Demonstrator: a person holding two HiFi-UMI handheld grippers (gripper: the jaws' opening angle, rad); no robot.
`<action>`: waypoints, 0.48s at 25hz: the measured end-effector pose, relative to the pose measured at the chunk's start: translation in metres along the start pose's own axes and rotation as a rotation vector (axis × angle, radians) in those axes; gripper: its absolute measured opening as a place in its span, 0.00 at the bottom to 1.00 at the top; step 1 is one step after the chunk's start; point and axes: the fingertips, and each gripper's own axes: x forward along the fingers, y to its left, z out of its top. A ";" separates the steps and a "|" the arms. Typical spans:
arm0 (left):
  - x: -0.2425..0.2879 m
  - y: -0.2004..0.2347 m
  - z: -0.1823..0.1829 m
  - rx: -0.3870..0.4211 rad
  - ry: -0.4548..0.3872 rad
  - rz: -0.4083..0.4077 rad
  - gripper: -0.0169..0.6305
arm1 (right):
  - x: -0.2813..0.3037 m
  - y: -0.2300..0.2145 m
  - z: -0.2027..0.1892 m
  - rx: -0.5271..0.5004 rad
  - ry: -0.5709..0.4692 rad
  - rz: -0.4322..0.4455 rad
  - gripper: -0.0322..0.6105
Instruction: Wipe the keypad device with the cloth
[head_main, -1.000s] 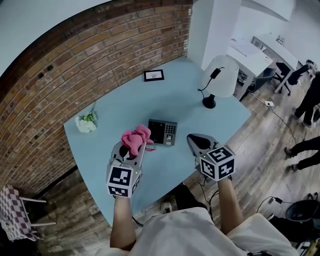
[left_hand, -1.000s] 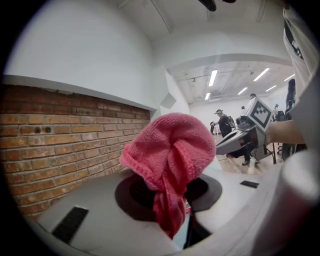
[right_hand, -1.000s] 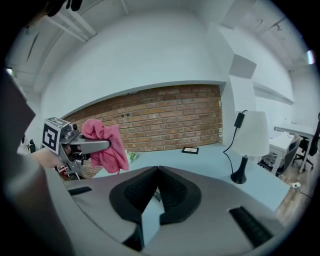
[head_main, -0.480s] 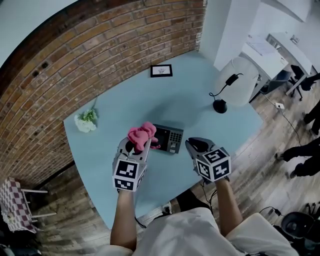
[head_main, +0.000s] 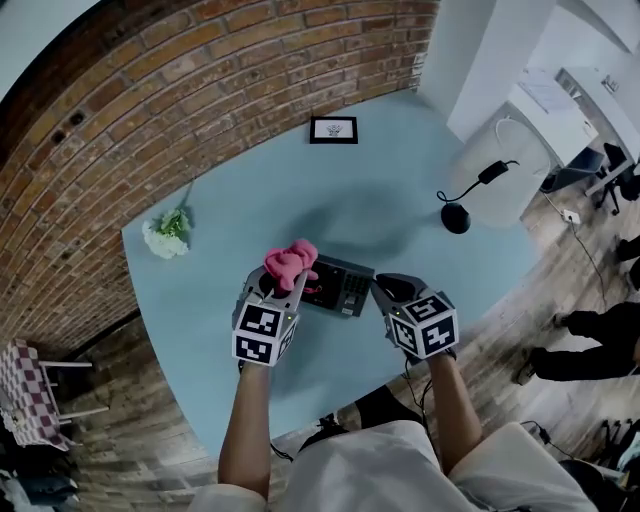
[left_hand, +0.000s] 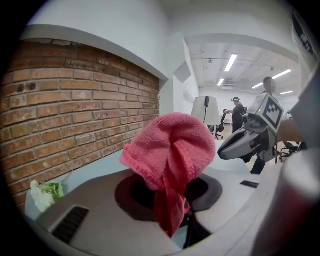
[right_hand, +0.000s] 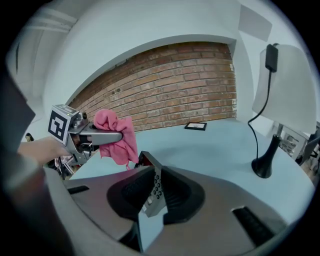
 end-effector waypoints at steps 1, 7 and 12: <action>0.005 0.001 -0.004 -0.004 0.007 -0.005 0.24 | 0.005 -0.003 0.000 0.008 0.001 -0.001 0.16; 0.035 -0.002 -0.030 -0.007 0.082 -0.010 0.24 | 0.030 -0.017 -0.006 0.006 0.038 0.003 0.16; 0.054 -0.006 -0.052 -0.020 0.128 -0.012 0.25 | 0.047 -0.021 -0.018 -0.029 0.087 0.023 0.16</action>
